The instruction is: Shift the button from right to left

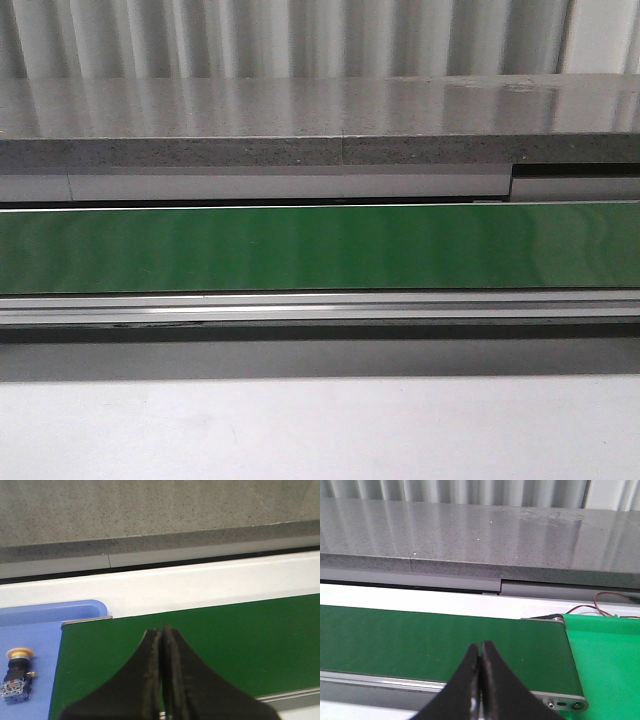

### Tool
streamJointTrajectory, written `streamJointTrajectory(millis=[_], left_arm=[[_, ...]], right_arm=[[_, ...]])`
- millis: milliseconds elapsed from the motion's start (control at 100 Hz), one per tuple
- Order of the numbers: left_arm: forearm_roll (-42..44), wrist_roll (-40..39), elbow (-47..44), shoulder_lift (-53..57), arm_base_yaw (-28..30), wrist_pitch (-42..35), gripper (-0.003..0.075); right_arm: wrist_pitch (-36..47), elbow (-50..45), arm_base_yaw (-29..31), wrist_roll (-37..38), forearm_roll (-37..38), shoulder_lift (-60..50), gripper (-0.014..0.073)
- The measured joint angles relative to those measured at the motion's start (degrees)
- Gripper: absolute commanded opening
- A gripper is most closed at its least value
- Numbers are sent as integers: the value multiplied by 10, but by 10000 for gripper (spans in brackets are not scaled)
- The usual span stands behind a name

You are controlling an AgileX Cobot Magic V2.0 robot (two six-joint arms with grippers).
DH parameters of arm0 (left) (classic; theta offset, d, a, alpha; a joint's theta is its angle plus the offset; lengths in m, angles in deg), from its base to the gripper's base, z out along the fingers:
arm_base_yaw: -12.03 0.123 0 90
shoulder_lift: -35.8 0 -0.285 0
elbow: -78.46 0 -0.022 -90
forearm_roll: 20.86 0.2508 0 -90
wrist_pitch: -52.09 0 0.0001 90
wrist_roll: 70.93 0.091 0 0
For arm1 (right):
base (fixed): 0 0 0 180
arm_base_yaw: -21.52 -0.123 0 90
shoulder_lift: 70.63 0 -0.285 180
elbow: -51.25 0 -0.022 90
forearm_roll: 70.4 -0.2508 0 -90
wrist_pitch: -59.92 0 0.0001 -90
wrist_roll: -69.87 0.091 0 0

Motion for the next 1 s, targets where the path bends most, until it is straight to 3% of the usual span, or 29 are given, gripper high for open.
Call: streamJointTrajectory(millis=[320, 710, 1000], left_arm=[[-19, 0, -97, 129, 0, -24, -20], [-11, -1, -241, 231, 0, -164, -20], [90, -118, -357, 330, 0, -204, -20]], right_arm=[[0, 0, 0, 0, 0, 0, -66], [0, 0, 0, 0, 0, 0, -66], [0, 0, 0, 0, 0, 0, -66]])
